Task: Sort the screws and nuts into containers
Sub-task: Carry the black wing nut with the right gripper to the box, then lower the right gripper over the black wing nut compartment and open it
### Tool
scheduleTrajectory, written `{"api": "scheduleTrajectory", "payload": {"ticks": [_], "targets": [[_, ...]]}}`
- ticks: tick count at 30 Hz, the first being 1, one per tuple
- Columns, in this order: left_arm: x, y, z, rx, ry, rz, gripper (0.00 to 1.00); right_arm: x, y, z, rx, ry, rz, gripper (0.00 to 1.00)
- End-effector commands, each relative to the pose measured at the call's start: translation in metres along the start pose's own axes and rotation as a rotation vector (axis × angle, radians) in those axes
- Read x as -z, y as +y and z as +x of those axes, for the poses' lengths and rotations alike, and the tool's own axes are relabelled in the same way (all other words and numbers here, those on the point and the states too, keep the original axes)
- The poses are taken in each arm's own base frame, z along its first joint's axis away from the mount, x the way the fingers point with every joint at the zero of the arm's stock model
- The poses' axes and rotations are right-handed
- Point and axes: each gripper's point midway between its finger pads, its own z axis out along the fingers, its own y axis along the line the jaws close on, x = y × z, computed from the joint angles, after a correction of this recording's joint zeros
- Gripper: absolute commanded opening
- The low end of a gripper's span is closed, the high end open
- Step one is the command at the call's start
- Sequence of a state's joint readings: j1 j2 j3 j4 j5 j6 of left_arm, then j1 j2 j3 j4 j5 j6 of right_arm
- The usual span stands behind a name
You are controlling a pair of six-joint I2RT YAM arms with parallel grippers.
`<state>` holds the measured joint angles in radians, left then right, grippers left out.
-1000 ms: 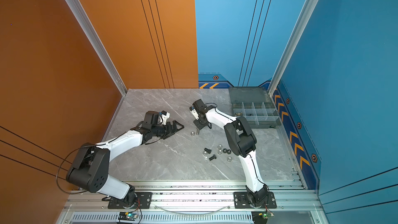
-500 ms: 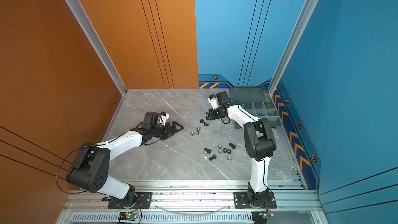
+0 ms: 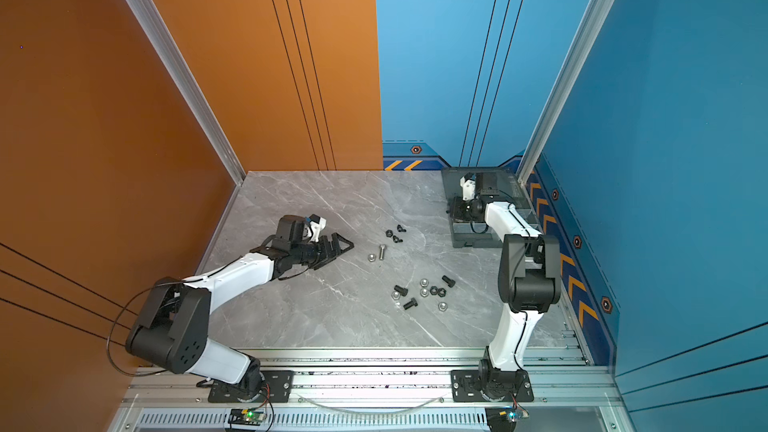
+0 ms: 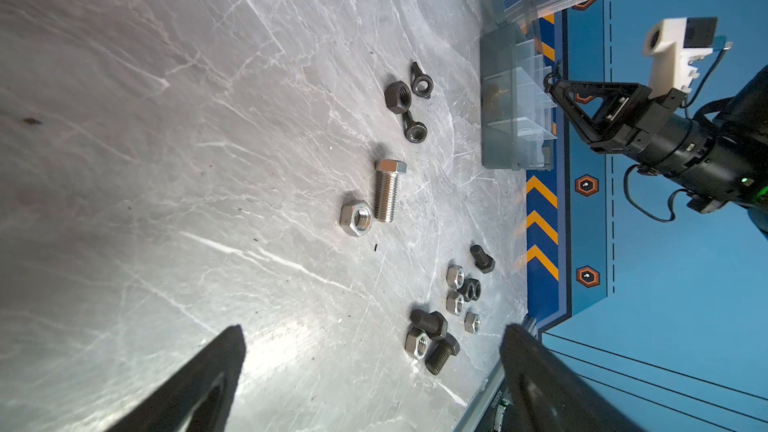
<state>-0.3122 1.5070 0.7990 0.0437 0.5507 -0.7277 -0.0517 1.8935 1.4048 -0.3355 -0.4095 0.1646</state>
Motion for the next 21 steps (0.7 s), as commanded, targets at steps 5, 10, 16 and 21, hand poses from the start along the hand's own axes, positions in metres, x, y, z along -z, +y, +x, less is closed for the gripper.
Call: {"api": "scheduleTrajectory", "payload": {"ticks": [5,10,16,21], "targets": [[0.002,-0.003,-0.002,-0.002,-0.001,0.018,0.98,0.025,-0.049,-0.016,-0.121,-0.076,0.131,0.0],[0.001,-0.004,-0.003,-0.001,0.004,0.02,0.98,0.031,-0.073,-0.013,-0.162,-0.072,0.187,0.0],[-0.001,-0.005,-0.005,-0.001,0.007,0.022,0.98,0.033,-0.093,-0.011,-0.199,-0.063,0.228,0.0],[-0.002,-0.007,-0.005,-0.003,0.01,0.023,0.98,0.032,-0.108,-0.009,-0.222,-0.047,0.284,0.0]]}}
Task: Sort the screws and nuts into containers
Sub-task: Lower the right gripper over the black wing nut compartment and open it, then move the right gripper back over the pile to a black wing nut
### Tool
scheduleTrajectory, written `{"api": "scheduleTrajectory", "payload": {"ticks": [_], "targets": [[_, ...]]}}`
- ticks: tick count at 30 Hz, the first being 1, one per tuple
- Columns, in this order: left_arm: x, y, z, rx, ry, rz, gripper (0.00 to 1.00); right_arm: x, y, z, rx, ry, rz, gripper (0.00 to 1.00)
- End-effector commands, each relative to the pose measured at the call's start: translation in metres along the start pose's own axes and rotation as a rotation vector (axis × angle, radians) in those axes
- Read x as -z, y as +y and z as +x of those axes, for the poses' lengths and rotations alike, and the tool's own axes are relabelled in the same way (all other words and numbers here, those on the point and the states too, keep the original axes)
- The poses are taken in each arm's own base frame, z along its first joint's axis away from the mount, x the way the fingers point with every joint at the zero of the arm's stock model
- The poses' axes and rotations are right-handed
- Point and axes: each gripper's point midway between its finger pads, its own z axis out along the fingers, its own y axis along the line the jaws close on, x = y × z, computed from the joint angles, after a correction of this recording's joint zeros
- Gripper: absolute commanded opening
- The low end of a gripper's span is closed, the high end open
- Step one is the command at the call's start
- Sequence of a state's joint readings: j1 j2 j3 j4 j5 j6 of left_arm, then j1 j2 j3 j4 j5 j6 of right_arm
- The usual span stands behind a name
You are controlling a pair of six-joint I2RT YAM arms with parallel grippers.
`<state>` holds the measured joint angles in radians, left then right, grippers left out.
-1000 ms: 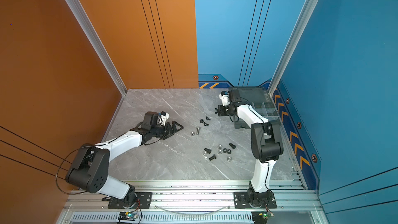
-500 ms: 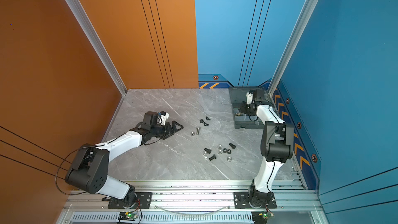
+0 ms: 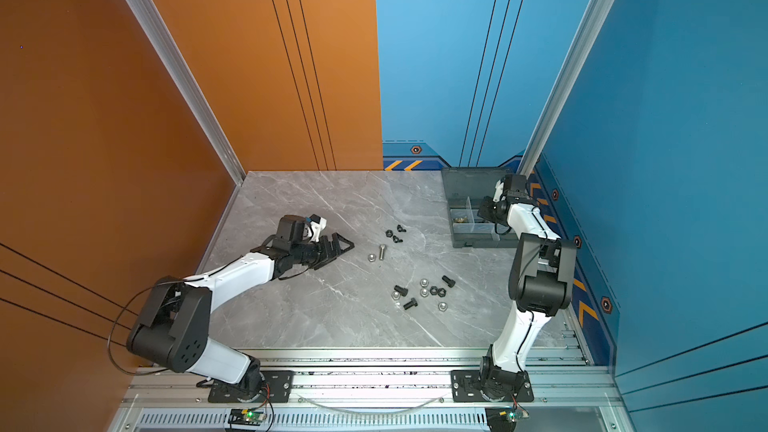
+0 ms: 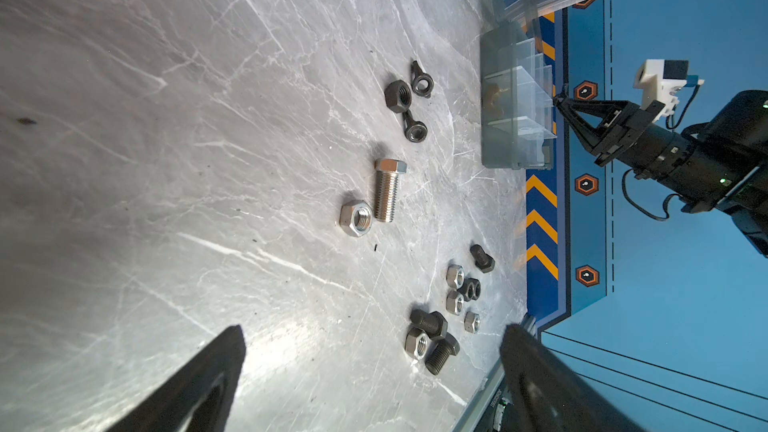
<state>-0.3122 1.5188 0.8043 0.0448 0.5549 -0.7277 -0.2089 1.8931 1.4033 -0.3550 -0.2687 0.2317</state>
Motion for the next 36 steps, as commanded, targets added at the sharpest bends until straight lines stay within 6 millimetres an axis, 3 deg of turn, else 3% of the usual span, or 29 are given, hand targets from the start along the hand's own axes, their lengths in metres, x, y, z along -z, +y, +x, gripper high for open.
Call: {"api": "scheduleTrajectory", "payload": {"ticks": [1,17,23,28,31,36], "targets": [[-0.001,-0.007,-0.004,-0.006,0.007,0.023,0.98,-0.002,-0.014,-0.001,-0.029,0.016,0.067,0.0],[0.0,-0.009,-0.004,-0.009,0.001,0.023,0.98,-0.03,-0.019,0.001,-0.03,0.068,0.094,0.0],[0.0,-0.011,-0.004,-0.008,0.002,0.033,0.98,-0.028,-0.015,-0.001,-0.011,0.084,0.126,0.27],[0.003,-0.015,-0.004,-0.009,-0.008,0.053,0.98,-0.011,-0.014,-0.008,0.016,0.065,0.168,0.33],[0.003,-0.015,-0.003,-0.009,-0.008,0.05,0.98,0.002,0.002,-0.007,0.054,0.056,0.13,0.33],[0.003,-0.013,-0.003,-0.003,-0.009,0.049,0.98,0.029,0.051,0.008,0.163,0.054,0.03,0.35]]}}
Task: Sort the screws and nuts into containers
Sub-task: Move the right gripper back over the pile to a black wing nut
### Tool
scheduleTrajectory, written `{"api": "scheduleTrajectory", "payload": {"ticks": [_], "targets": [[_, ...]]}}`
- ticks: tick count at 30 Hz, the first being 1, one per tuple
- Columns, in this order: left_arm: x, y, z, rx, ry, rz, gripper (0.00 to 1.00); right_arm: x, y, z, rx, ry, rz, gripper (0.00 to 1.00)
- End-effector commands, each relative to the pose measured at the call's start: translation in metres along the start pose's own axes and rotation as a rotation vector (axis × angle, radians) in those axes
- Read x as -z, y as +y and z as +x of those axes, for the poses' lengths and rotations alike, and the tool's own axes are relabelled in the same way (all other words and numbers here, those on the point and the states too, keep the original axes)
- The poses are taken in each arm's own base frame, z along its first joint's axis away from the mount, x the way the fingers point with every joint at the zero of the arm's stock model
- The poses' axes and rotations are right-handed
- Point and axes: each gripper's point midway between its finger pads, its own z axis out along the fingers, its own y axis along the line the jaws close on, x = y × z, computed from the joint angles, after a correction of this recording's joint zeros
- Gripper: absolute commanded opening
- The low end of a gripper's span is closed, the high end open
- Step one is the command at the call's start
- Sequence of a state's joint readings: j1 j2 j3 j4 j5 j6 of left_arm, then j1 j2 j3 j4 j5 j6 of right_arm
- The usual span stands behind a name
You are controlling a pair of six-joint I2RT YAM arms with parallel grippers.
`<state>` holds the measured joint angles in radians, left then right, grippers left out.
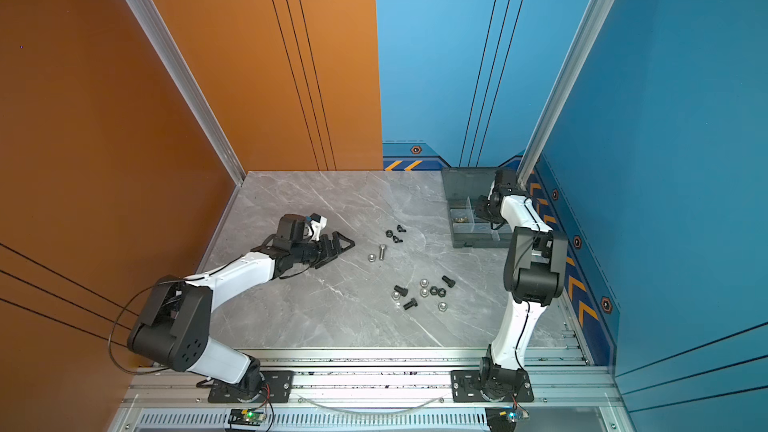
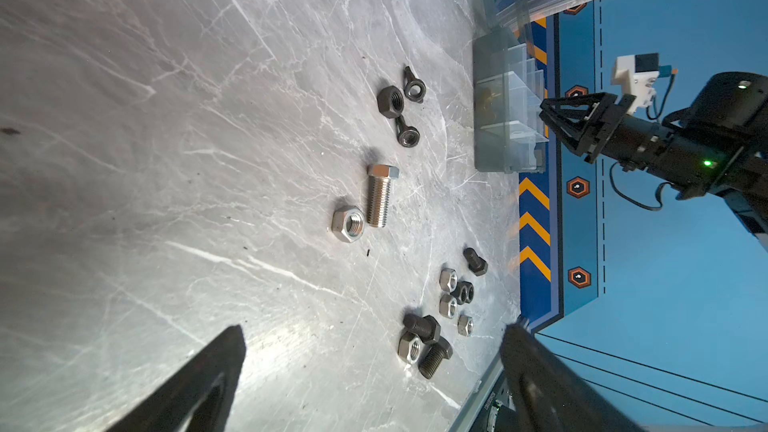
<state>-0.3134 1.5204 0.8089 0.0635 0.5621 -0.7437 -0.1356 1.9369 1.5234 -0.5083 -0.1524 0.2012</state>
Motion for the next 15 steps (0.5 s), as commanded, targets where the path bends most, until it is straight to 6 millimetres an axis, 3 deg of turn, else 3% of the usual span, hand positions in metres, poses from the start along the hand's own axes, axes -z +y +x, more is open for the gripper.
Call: {"api": "scheduleTrajectory", "payload": {"ticks": [1,7,15], "targets": [[0.003,-0.008,0.0,-0.007,-0.002,0.033,0.98,0.039,0.043,0.007,0.106,-0.023,-0.079,0.35],[0.001,-0.009,0.0,-0.003,0.003,0.042,0.98,0.052,0.115,0.046,0.214,0.002,-0.185,0.37],[0.001,-0.008,0.002,0.0,0.008,0.039,0.98,0.037,0.201,0.1,0.46,0.115,-0.352,0.36]]}}
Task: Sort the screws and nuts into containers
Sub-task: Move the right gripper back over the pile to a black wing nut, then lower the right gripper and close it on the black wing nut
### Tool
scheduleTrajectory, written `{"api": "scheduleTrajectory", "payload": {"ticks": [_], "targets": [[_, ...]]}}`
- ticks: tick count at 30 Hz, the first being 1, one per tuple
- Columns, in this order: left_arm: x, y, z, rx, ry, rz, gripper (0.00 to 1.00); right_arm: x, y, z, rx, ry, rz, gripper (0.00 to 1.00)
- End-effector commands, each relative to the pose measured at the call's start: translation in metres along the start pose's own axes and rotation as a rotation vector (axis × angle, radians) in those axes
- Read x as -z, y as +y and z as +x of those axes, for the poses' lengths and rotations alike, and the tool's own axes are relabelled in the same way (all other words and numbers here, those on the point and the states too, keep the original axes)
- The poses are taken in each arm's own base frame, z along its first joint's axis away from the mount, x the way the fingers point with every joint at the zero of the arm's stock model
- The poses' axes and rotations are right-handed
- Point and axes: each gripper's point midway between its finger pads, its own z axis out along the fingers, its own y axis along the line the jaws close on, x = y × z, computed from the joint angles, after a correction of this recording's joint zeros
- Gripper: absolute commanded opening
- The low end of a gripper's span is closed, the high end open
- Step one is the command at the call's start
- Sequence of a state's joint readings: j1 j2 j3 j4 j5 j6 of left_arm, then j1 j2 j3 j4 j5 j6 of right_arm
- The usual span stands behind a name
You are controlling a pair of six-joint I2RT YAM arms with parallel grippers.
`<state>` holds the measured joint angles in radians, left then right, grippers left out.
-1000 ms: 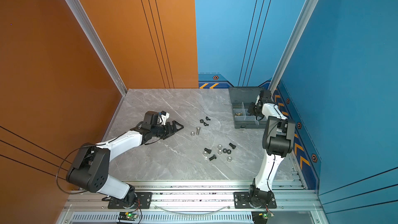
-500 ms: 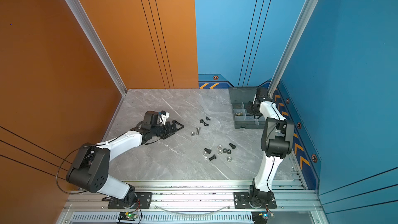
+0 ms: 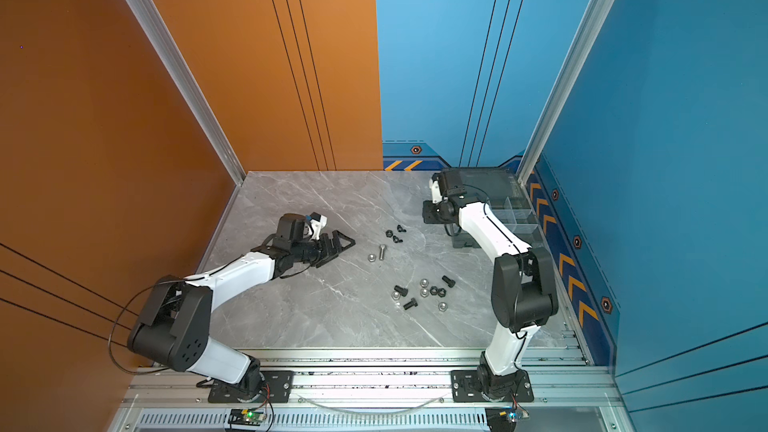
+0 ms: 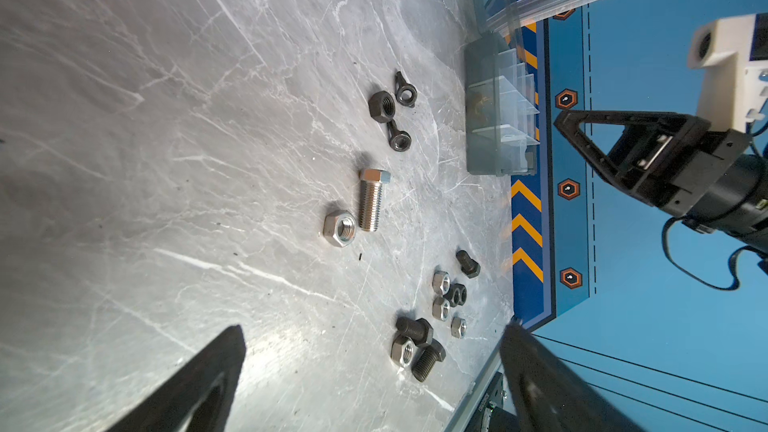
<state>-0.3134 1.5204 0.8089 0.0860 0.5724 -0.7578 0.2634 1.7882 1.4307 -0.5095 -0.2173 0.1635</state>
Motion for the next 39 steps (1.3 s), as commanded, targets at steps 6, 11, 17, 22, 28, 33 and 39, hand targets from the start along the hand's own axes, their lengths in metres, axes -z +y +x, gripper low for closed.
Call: {"api": "scheduleTrajectory", "payload": {"ticks": [6,11,17,22,28,33,39], "targets": [[0.004,-0.001,0.005,-0.003,0.007,0.006,0.98,-0.038,0.04,0.03,0.289,0.239,-0.172,0.36],[0.005,-0.001,0.006,0.0,0.003,0.007,0.98,-0.057,0.04,0.041,0.303,0.335,-0.223,0.36],[0.005,-0.001,0.005,0.0,0.004,0.008,0.98,-0.072,0.042,0.041,0.316,0.36,-0.239,0.35],[0.005,0.0,0.005,0.002,0.002,0.007,0.98,-0.081,0.045,0.042,0.325,0.367,-0.243,0.35],[0.004,-0.001,0.005,0.003,0.004,0.008,0.98,-0.091,0.053,0.044,0.346,0.368,-0.239,0.35],[0.005,-0.002,0.004,0.001,0.003,0.009,0.98,-0.101,0.056,0.046,0.354,0.378,-0.221,0.34],[0.004,-0.001,0.003,0.002,0.004,0.009,0.98,-0.109,0.057,0.05,0.349,0.389,-0.208,0.31]]}}
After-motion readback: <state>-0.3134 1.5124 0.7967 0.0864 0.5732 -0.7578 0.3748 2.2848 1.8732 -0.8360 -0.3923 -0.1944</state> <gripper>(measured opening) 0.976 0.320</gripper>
